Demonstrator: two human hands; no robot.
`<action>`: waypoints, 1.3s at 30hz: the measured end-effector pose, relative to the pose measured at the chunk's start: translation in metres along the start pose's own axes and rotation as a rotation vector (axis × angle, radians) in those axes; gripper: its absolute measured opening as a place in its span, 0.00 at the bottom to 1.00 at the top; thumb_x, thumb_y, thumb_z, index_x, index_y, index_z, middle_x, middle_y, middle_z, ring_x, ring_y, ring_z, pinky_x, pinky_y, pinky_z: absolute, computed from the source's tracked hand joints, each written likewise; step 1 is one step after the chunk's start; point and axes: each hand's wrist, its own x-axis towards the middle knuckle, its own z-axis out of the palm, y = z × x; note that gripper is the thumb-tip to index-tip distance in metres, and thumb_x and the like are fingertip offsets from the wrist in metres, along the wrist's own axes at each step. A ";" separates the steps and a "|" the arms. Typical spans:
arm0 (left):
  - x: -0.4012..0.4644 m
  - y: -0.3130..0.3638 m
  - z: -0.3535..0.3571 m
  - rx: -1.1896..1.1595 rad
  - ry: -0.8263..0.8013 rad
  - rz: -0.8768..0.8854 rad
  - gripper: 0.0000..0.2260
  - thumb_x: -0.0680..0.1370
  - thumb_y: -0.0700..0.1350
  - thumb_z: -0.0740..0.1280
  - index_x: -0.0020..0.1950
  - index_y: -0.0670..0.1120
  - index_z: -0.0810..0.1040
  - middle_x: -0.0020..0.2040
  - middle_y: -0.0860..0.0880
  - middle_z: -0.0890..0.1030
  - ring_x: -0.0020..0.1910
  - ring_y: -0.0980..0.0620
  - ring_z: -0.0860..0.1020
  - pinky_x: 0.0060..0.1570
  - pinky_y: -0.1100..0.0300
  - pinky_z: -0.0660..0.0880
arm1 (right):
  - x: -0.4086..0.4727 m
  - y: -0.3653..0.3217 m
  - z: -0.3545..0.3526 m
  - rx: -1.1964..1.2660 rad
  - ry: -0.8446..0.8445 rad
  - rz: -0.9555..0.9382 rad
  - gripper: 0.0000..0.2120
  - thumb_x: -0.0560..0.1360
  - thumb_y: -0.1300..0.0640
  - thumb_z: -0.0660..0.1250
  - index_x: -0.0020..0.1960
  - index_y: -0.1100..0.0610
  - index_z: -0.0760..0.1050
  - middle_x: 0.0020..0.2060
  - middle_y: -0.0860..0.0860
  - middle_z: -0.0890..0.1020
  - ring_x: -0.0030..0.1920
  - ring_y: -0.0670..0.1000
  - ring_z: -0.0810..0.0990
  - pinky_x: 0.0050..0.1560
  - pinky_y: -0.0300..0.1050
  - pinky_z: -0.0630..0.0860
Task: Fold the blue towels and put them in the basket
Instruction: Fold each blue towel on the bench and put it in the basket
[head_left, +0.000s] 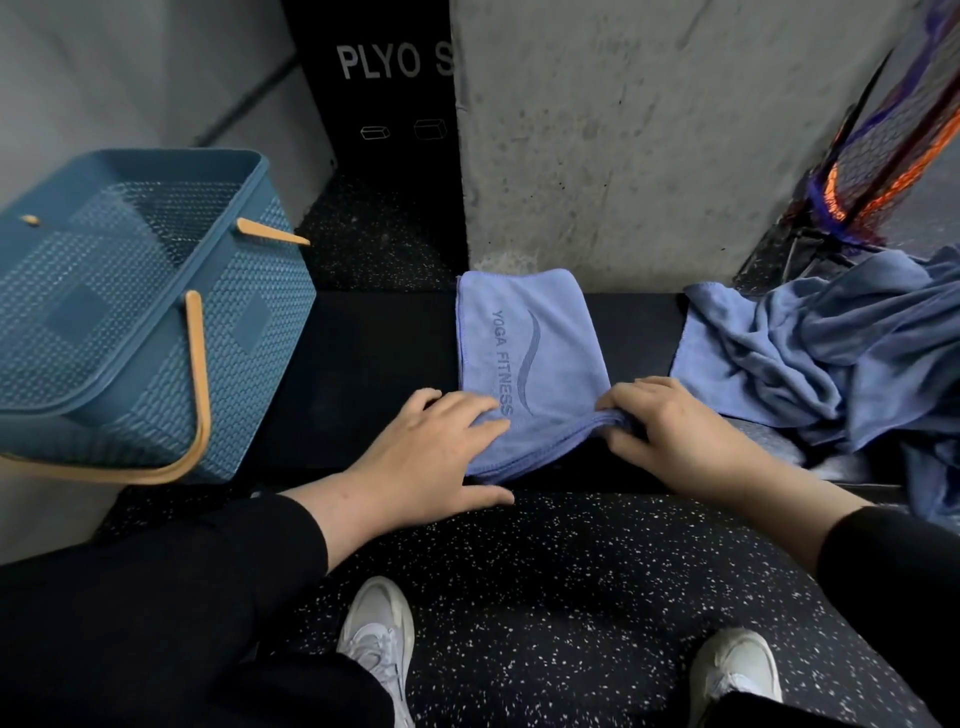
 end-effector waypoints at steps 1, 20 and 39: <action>0.001 0.002 0.001 -0.036 0.036 0.000 0.28 0.75 0.68 0.59 0.67 0.52 0.77 0.66 0.52 0.74 0.67 0.52 0.71 0.70 0.50 0.65 | 0.002 -0.001 -0.003 0.033 -0.002 0.032 0.04 0.76 0.50 0.65 0.49 0.49 0.75 0.37 0.42 0.79 0.43 0.47 0.77 0.54 0.41 0.70; 0.019 0.001 -0.025 -0.472 0.133 -0.335 0.05 0.75 0.47 0.67 0.43 0.50 0.71 0.40 0.55 0.75 0.40 0.53 0.74 0.41 0.52 0.72 | 0.011 -0.011 -0.014 0.290 0.006 0.327 0.10 0.79 0.44 0.64 0.43 0.48 0.74 0.32 0.45 0.78 0.33 0.41 0.73 0.38 0.38 0.70; 0.063 -0.024 -0.054 -1.119 0.249 -0.642 0.07 0.79 0.43 0.69 0.56 0.52 0.77 0.36 0.51 0.84 0.33 0.59 0.80 0.36 0.59 0.77 | 0.060 -0.003 -0.030 0.681 0.221 0.558 0.05 0.78 0.59 0.66 0.49 0.53 0.80 0.36 0.49 0.81 0.32 0.44 0.73 0.31 0.37 0.69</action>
